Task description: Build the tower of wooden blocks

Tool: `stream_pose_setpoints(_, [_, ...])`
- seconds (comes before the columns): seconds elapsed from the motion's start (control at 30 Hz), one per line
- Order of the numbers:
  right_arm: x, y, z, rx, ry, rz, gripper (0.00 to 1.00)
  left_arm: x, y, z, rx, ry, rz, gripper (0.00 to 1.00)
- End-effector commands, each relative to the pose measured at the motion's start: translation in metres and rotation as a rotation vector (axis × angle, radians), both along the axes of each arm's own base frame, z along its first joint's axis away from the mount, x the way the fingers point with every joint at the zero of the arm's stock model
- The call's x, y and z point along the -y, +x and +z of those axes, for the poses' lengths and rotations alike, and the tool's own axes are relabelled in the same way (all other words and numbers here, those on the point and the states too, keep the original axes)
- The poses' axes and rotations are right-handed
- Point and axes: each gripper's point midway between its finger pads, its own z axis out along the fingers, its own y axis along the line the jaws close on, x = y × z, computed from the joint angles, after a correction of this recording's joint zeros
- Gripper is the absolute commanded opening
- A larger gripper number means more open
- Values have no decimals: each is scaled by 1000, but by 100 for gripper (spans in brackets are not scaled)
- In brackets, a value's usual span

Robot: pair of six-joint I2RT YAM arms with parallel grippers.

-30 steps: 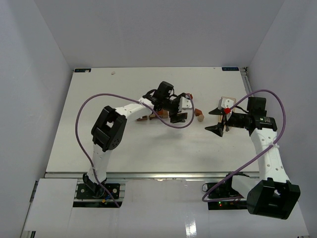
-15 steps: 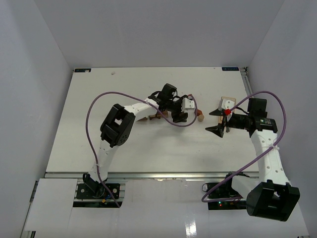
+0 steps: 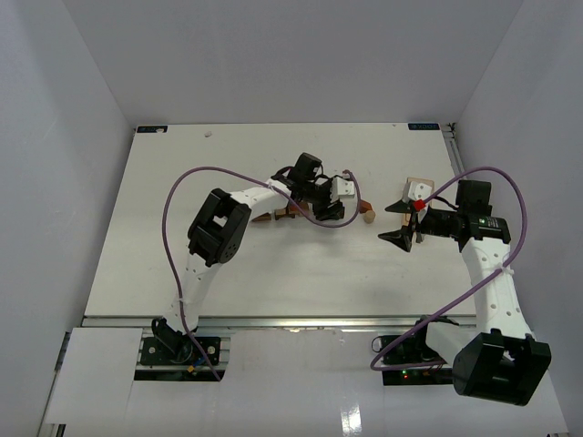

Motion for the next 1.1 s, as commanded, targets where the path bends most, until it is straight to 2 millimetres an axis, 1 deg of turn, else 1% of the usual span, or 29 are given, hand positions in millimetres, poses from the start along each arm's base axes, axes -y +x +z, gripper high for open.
stream_pose_setpoints(0.0, [-3, -3, 1, -17, 33, 15, 75, 7, 4, 21, 23, -45, -20, 66])
stream_pose_setpoints(0.17, [-3, -2, 0, -24, 36, 15, 75, 5, 5, 15, 11, -40, -14, 62])
stream_pose_setpoints(0.47, [-3, -2, 0, -27, 38, 15, 73, 3, 7, 13, 5, -38, -8, 60])
stream_pose_setpoints(0.7, [-3, -3, 0, -31, 41, 17, 73, 4, 8, 8, -12, -35, -7, 56])
stream_pose_setpoints(0.83, [-3, -2, 0, -32, 41, 15, 73, 5, 6, 5, -21, -33, -12, 52])
stream_pose_setpoints(1.07, [-3, -2, -1, -39, 44, 15, 72, 3, 2, 0, -39, -25, -15, 50])
